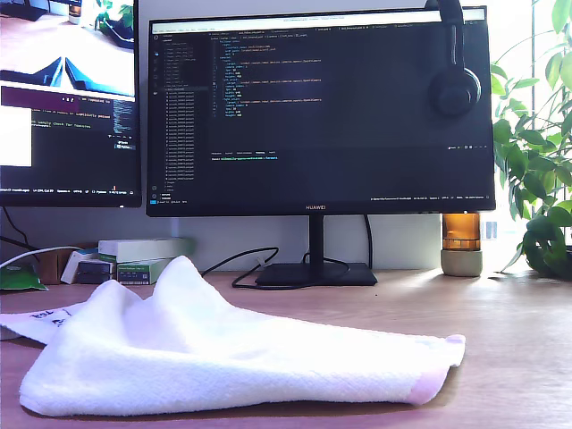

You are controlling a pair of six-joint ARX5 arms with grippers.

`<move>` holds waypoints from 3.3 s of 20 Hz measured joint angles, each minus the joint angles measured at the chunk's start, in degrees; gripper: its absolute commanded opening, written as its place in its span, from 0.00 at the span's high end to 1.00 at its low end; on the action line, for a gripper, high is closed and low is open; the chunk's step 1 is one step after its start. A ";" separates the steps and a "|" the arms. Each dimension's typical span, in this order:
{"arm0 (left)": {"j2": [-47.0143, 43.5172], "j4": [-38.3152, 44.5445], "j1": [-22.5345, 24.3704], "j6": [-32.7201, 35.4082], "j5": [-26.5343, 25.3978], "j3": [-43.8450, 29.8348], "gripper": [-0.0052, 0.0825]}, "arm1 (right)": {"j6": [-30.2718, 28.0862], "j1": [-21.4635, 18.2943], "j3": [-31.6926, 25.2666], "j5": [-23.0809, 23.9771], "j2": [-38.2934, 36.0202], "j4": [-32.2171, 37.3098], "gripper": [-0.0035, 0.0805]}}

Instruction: Fold the tea towel to a neat square and place it to the right

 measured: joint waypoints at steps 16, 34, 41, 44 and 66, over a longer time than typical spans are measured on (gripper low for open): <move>0.00 6.54 -0.76 -7.58 14.36 -0.04 0.96 | 15.32 0.77 0.00 -11.26 0.00 0.61 0.97; 15.80 16.68 -33.51 -5.99 8.26 -0.04 0.96 | 17.94 20.15 10.64 -17.53 25.07 -1.70 0.97; 31.19 28.98 -45.77 -2.54 0.37 -0.04 0.96 | -18.34 26.53 22.32 -14.82 47.08 -8.13 0.97; 34.51 31.02 -46.49 -2.21 -1.36 -0.04 0.96 | -37.33 29.44 24.33 -9.75 50.75 -8.35 0.94; 34.95 31.56 -46.49 -1.42 -4.92 -0.04 0.96 | -89.88 31.74 24.50 -6.08 71.43 5.49 0.69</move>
